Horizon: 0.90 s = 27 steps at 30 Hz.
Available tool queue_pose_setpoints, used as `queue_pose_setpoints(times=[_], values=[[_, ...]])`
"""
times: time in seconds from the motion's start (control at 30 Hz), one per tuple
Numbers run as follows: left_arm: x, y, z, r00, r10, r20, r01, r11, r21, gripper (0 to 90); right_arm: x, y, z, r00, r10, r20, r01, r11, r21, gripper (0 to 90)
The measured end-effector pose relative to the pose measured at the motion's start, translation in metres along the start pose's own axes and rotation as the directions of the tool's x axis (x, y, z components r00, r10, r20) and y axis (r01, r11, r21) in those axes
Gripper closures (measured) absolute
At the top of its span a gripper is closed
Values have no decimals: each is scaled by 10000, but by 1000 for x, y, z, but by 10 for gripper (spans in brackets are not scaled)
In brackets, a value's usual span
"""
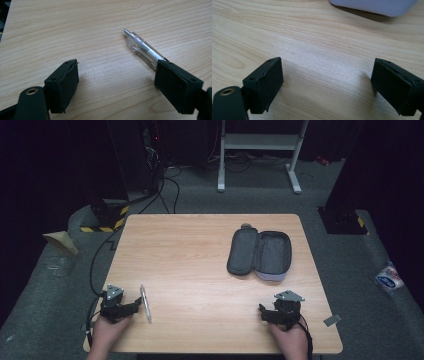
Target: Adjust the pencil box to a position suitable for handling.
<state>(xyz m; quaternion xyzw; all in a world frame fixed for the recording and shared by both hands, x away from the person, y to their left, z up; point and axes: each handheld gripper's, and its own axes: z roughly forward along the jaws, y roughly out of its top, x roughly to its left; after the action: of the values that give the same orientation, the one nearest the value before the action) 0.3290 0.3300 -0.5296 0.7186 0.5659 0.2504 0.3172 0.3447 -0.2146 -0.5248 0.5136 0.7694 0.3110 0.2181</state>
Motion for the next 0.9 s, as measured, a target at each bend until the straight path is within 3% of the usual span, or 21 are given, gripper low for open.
queue_pose_setpoints(times=[0.3,0.47,0.9], values=[[0,0,0,10000,11,37,-11,10000,-14,199,0,-1,-3,9999,-23,-114,21,9999,-134,197],[1,1,1,10000,15,72,-15,10000,-34,206,-1,-2,-9,9999,-106,-91,101,9988,-481,282],[1,0,0,10000,35,66,-35,10000,-26,209,0,5,-16,9996,-270,103,279,9945,-1014,394]])
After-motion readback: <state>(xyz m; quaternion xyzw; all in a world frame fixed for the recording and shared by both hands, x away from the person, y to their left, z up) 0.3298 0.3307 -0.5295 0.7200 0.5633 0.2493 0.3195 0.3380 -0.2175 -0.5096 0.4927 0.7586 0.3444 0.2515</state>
